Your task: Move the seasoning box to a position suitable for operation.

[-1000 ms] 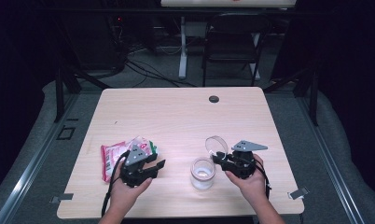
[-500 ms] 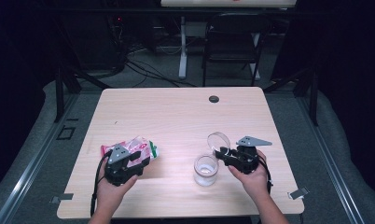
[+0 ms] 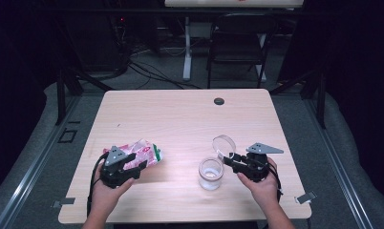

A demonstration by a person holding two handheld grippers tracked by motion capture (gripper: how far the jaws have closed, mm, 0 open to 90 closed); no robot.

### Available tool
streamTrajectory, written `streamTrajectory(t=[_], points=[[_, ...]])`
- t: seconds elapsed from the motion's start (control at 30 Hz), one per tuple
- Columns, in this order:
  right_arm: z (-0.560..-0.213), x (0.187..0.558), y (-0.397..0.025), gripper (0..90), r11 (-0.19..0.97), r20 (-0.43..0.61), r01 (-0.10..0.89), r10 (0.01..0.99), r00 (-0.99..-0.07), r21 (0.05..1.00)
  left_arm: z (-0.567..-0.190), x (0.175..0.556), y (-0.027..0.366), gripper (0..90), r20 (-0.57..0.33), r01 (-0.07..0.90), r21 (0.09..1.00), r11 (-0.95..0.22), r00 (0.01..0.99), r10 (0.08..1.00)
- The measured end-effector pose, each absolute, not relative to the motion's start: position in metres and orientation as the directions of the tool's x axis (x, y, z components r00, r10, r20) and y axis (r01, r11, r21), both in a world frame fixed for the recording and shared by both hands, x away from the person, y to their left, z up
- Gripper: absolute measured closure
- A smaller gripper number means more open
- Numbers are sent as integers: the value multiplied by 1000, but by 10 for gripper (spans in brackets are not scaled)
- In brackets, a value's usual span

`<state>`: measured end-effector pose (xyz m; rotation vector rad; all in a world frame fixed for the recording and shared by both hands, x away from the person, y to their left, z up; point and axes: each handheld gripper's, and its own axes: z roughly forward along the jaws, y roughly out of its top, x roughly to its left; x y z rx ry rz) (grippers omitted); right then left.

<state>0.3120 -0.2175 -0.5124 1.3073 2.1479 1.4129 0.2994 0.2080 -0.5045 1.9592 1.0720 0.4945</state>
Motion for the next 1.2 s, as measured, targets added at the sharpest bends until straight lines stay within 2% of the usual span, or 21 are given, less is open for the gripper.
streamTrajectory(t=[0.2,0.47,0.87,1.03,1.2], points=[[-512,314,-218,647,115,256,537,784,-566,835,-509,300,204,429,-18,497,803,-330,573,819],[-512,317,-215,641,129,241,528,782,-574,839,-520,302,194,429,51,482,776,-406,593,803],[-513,312,-217,588,109,255,525,780,-572,844,-541,308,184,394,136,494,723,-483,583,801],[-512,308,-216,578,119,248,519,775,-581,846,-549,310,177,387,242,483,684,-547,558,794],[-513,302,-215,572,131,233,510,775,-588,850,-554,314,174,387,286,467,681,-563,539,793]])
